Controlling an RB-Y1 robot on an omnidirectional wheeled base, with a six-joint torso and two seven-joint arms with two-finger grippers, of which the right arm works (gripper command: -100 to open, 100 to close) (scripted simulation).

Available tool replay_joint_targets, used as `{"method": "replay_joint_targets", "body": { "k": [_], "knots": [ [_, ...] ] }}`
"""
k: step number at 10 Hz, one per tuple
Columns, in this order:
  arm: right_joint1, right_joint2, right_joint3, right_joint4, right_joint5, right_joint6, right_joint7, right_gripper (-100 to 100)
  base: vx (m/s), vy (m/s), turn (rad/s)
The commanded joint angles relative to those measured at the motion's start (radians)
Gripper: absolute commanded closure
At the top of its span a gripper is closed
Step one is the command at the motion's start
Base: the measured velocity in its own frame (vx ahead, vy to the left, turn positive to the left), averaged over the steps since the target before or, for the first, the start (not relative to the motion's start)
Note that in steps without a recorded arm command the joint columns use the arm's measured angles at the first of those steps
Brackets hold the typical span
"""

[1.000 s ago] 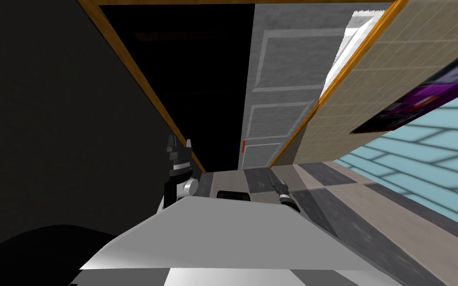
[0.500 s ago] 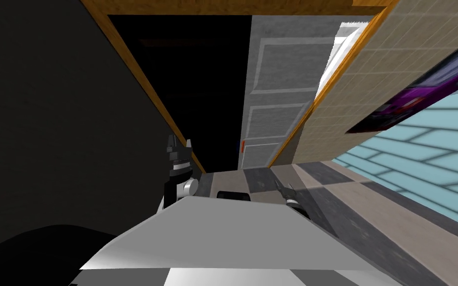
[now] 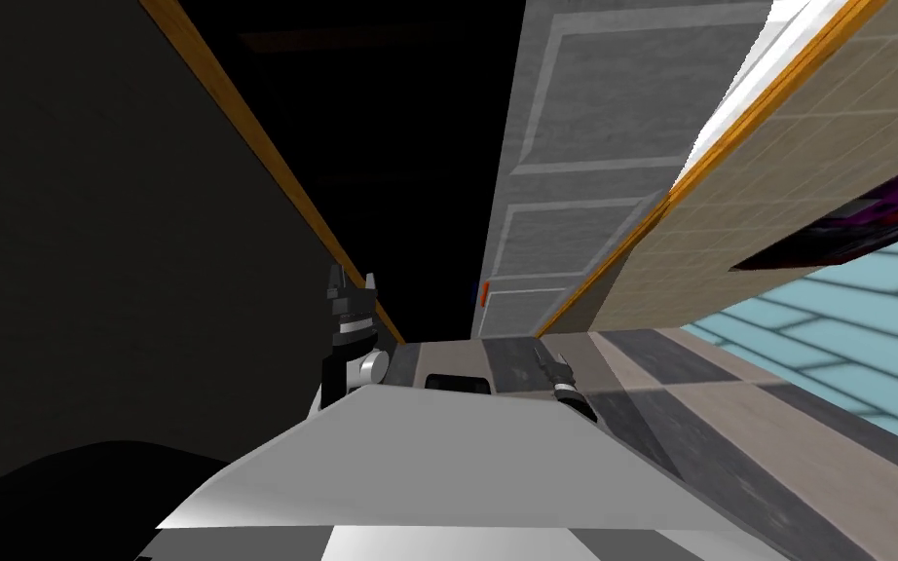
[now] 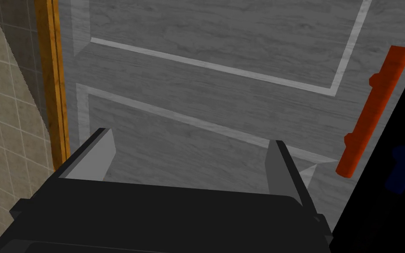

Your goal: Pull the door open

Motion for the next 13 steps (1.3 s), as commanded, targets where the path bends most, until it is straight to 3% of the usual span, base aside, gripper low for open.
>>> {"method": "replay_joint_targets", "body": {
  "k": [1,9,13],
  "knots": [
    [-0.012,0.011,0.016,-0.021,0.001,0.007,-0.005,-100,0.200,0.017,0.099],
    [-0.101,0.070,0.080,-0.043,0.010,-0.006,-0.003,-100,0.182,0.035,0.104],
    [-0.124,0.086,0.096,-0.050,0.015,-0.009,-0.003,-100,0.118,0.007,0.062]
  ]
}}
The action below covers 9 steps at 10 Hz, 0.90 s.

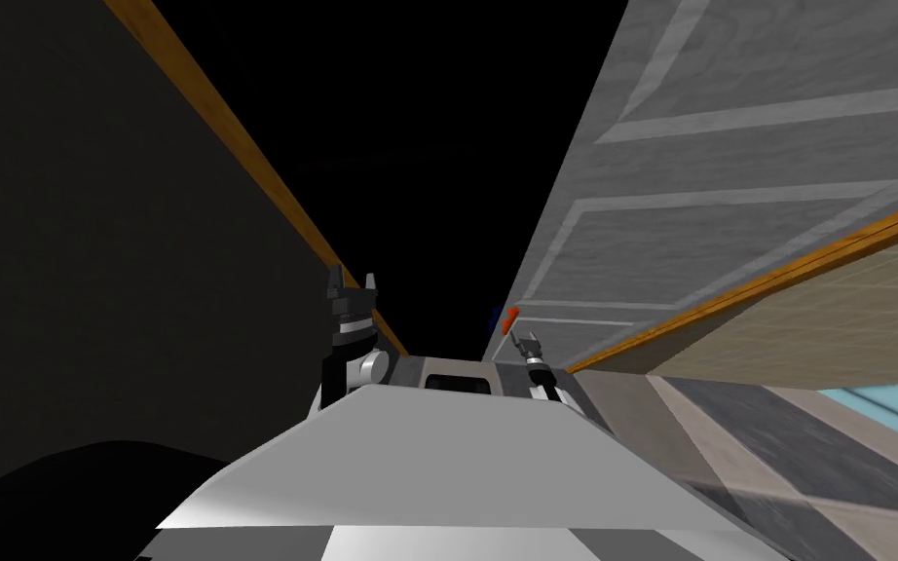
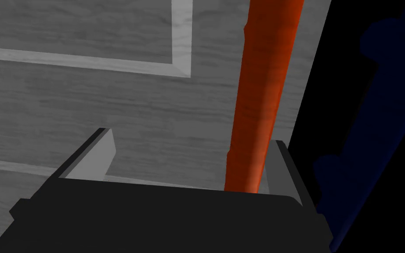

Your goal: Pull the door open

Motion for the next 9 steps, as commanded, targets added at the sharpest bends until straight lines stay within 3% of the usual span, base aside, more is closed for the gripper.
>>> {"method": "replay_joint_targets", "body": {
  "k": [1,3,4,9],
  "knots": [
    [-0.017,0.011,0.016,-0.015,0.004,0.006,-0.007,-100,0.153,0.027,0.114],
    [-0.023,0.014,0.016,-0.006,0.004,0.000,-0.003,-100,0.136,0.043,0.066],
    [-0.023,0.014,0.016,-0.006,0.004,0.000,-0.003,100,-0.012,-0.004,-0.017],
    [-0.023,0.014,0.016,-0.006,0.004,0.000,-0.003,100,-0.015,-0.004,0.005]
  ]
}}
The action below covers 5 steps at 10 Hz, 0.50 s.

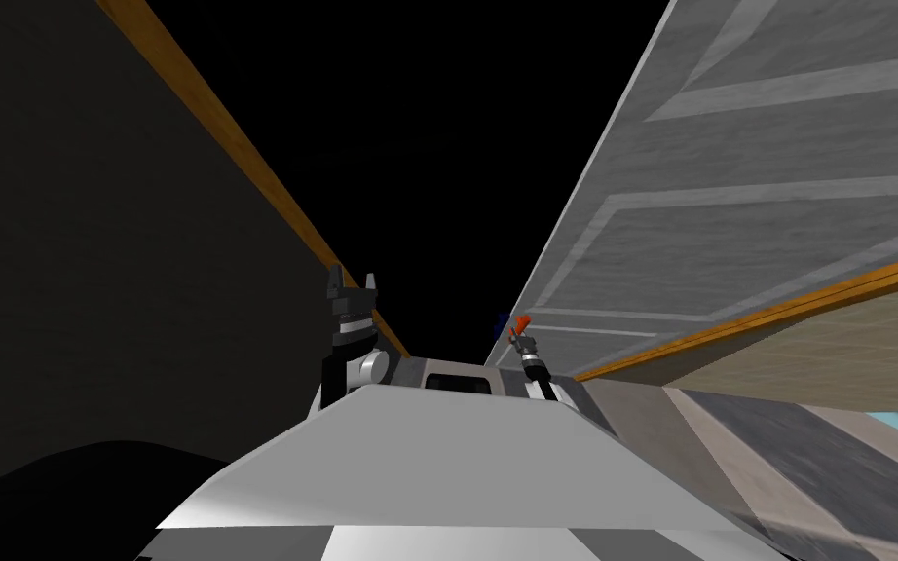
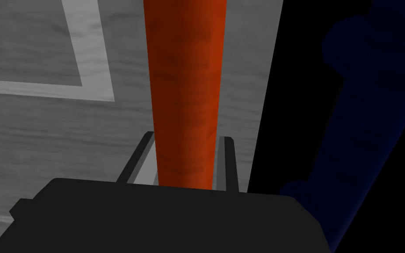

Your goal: Pull the door open

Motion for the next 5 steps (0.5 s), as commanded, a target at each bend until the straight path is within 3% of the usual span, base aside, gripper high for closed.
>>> {"method": "replay_joint_targets", "body": {
  "k": [1,5],
  "knots": [
    [0.018,-0.013,-0.011,0.006,-0.010,0.002,-0.015,100,-0.111,-0.024,-0.015],
    [0.038,-0.027,-0.023,0.013,-0.021,0.005,-0.032,100,-0.140,-0.002,-0.045]
  ]
}}
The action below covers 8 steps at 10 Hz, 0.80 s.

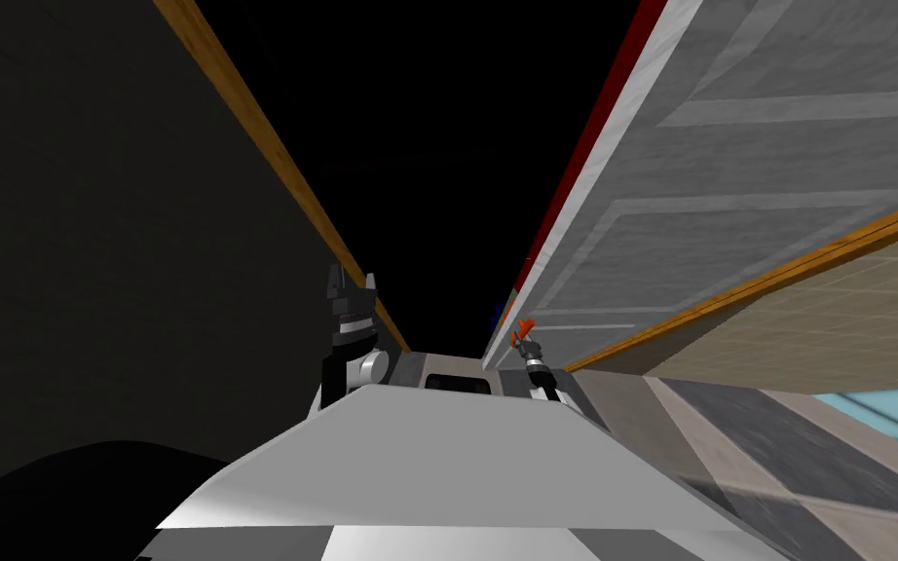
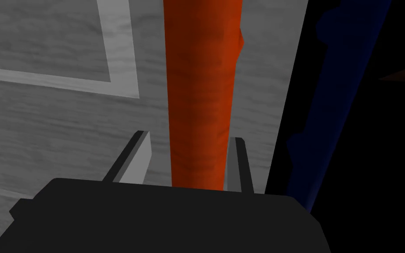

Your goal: Pull the door open

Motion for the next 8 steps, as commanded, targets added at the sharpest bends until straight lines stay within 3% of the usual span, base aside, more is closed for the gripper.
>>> {"method": "replay_joint_targets", "body": {
  "k": [1,8],
  "knots": [
    [0.017,-0.025,-0.024,0.021,-0.015,0.004,-0.013,100,-0.164,-0.026,-0.074],
    [0.063,-0.060,-0.048,0.037,-0.059,0.010,-0.100,100,-0.131,-0.020,-0.030]
  ]
}}
